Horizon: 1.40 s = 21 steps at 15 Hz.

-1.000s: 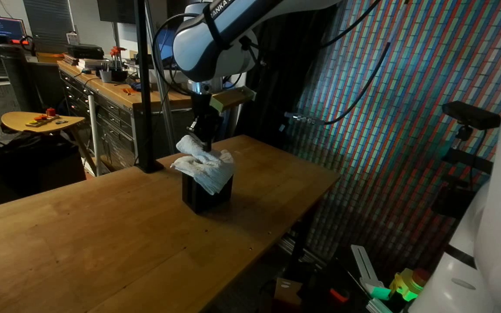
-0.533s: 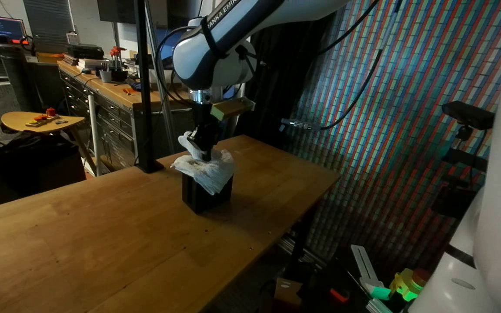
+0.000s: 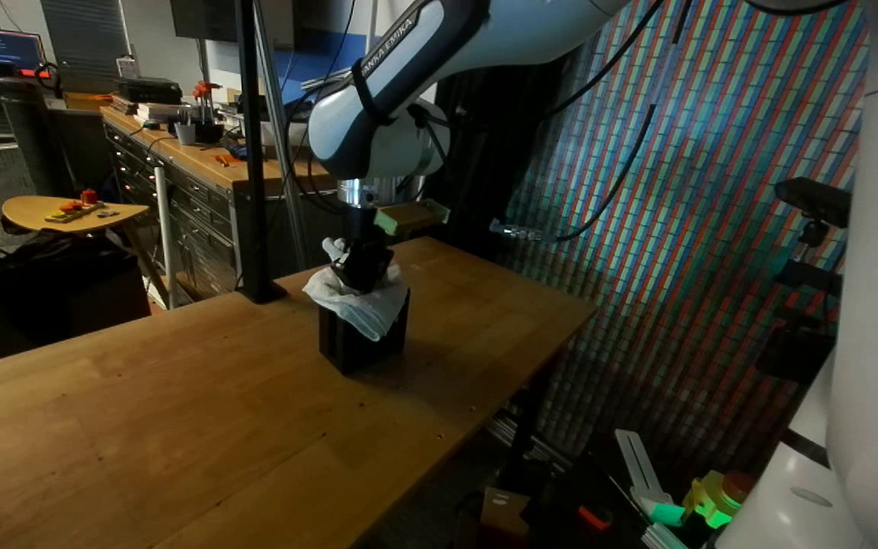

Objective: Put the white towel in the black box

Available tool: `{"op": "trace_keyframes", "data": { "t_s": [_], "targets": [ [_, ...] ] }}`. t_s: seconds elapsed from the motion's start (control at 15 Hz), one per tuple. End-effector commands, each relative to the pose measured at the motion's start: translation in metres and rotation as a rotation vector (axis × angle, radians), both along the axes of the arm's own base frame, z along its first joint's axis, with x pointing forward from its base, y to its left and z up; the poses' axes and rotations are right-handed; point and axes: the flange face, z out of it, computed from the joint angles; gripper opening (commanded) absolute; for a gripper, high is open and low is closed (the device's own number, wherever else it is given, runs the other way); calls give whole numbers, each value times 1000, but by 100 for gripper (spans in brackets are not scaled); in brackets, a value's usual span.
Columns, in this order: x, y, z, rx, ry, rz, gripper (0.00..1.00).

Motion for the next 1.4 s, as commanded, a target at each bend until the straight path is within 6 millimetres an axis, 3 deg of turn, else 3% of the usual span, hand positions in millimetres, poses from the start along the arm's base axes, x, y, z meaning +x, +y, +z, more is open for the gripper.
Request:
{"op": "trace_keyframes", "data": {
  "t_s": [0.0, 0.33, 0.6, 1.33],
  "targets": [
    [-5, -2, -17, 65, -5, -3, 0],
    [-7, -7, -26, 115, 0, -8, 0],
    [-6, -13, -17, 106, -3, 8, 0],
    [-4, -36, 62, -71, -76, 53, 0]
  ]
}}
